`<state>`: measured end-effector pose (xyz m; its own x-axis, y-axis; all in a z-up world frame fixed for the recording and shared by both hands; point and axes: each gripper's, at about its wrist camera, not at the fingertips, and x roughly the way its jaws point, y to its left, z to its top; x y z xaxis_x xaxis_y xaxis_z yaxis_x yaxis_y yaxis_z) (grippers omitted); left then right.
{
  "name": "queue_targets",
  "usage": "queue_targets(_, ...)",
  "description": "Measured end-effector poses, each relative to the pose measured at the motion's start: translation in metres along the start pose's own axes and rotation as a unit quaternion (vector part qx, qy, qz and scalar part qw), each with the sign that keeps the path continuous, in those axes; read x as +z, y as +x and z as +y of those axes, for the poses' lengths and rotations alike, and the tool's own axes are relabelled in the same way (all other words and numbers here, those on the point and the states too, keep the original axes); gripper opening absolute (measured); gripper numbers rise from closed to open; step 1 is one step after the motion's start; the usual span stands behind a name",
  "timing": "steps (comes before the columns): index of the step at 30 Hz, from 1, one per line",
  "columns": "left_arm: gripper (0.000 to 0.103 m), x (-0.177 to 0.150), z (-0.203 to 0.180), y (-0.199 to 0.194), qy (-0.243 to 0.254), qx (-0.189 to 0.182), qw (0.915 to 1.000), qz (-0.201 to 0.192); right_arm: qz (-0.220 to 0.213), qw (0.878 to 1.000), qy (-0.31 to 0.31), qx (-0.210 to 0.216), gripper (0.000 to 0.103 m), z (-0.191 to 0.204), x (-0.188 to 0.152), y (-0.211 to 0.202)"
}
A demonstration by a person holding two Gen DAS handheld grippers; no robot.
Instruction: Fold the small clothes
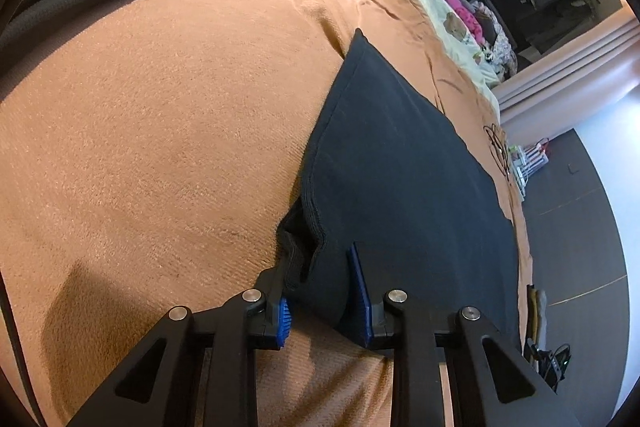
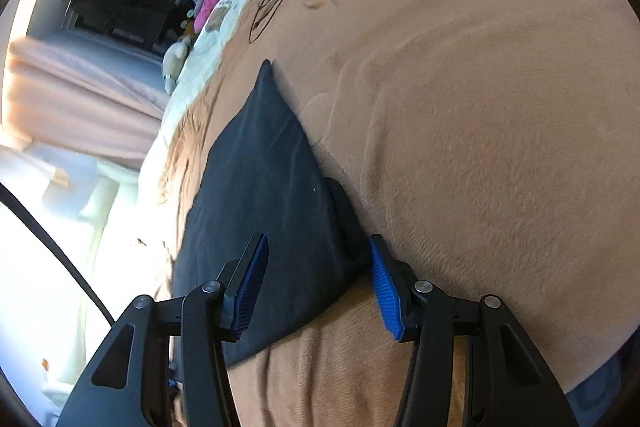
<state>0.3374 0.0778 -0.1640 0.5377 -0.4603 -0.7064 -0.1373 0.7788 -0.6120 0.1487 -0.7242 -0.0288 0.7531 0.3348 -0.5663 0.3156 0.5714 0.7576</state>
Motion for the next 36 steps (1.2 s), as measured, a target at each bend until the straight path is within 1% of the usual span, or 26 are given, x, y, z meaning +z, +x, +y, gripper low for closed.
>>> queue_targets(2,0.027,0.0,0.0,0.0,0.003,0.002,1.0,0.001,0.014,1.0,-0.007,0.003,0.048,0.003,-0.001,0.006)
queue_targets(4,0.027,0.001,0.0,0.0,0.0,-0.001,1.0,0.002,0.026,0.999,-0.007,0.021,0.048,0.005,0.001,0.009)
queue_targets(6,0.027,0.003,0.0,0.001,-0.003,-0.004,1.0,0.003,0.037,0.998,0.001,0.052,0.048,0.002,0.007,0.012)
queue_targets(8,0.027,0.003,0.0,0.002,-0.007,-0.006,1.0,0.002,0.044,0.995,0.013,0.088,0.048,0.002,0.006,0.014)
queue_targets(9,0.025,0.003,0.0,0.002,-0.007,-0.005,1.0,0.001,0.047,0.994,0.015,0.098,0.048,0.004,0.005,0.015)
queue_targets(10,0.023,0.002,-0.001,0.002,-0.006,-0.002,1.0,0.0,0.048,0.994,0.012,0.098,0.048,0.006,0.004,0.016)
queue_targets(11,0.017,0.002,-0.001,0.001,-0.005,0.0,1.0,0.0,0.047,0.995,0.004,0.087,0.046,0.009,0.004,0.018)
queue_targets(12,0.011,0.003,-0.001,0.0,-0.005,-0.001,1.0,-0.001,0.044,0.996,0.0,0.075,0.034,0.011,0.004,0.02)
queue_targets(13,0.009,0.004,0.0,-0.003,-0.005,-0.004,1.0,-0.002,0.041,0.997,-0.003,0.062,0.026,0.013,0.005,0.021)
queue_targets(14,0.008,0.005,-0.001,-0.006,-0.004,-0.006,1.0,-0.007,0.04,0.998,-0.002,0.045,0.009,0.012,0.007,0.021)
queue_targets(15,0.008,0.005,-0.003,-0.01,0.002,-0.004,0.9999,-0.011,0.039,0.999,-0.002,0.021,0.001,0.013,0.009,0.021)
queue_targets(17,0.007,0.006,-0.01,-0.015,0.021,0.007,0.9996,-0.015,0.035,0.999,-0.004,-0.003,0.001,0.019,0.013,0.02)
queue_targets(18,0.007,0.007,-0.014,-0.019,0.029,0.012,0.9994,-0.017,0.033,0.999,-0.008,-0.005,0.0,0.022,0.012,0.018)
queue_targets(20,0.006,0.009,-0.016,-0.027,0.024,0.004,0.9995,-0.022,0.026,0.999,-0.021,-0.008,0.0,0.033,0.008,0.012)
queue_targets(23,0.005,0.01,-0.014,-0.039,0.018,-0.008,0.9995,-0.026,0.017,0.999,-0.032,0.004,0.0,0.043,0.004,0.001)
queue_targets(26,0.005,0.006,-0.015,-0.051,0.022,-0.011,0.9992,-0.032,0.013,0.999,-0.049,0.006,0.0,0.051,-0.006,-0.01)
queue_targets(28,0.005,0.003,-0.014,-0.059,0.022,-0.015,0.999,-0.035,0.017,0.998,-0.057,0.006,0.0,0.045,-0.017,-0.02)
queue_targets(31,0.005,-0.003,-0.009,-0.07,0.016,-0.022,0.9989,-0.037,0.024,0.998,-0.062,0.007,0.0,0.043,-0.025,-0.026)
queue_targets(36,0.005,-0.024,0.0,-0.091,0.013,-0.033,0.9985,-0.041,0.032,0.997,-0.068,0.001,0.0,0.034,-0.022,-0.035)
